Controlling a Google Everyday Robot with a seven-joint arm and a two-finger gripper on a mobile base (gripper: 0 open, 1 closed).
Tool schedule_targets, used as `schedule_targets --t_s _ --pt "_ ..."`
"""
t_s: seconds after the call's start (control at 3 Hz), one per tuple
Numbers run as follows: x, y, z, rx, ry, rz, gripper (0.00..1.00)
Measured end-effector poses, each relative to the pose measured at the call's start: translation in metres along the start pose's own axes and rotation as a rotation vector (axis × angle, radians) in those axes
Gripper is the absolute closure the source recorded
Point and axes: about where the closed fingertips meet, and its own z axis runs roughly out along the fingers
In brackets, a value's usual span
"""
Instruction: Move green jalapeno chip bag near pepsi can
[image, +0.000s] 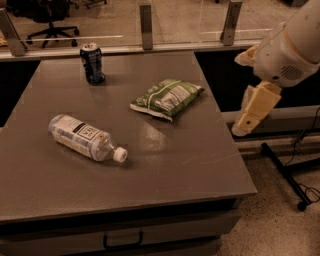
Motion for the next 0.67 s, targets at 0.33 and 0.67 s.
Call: schedule_targets --t_s 0.33,0.67 --pt "-0.028 -0.025 0.039 -0.010 -0.107 -0.059 0.00" --pt "-0.050 -0.043 0.070 -0.034 -0.154 -0.069 0.00"
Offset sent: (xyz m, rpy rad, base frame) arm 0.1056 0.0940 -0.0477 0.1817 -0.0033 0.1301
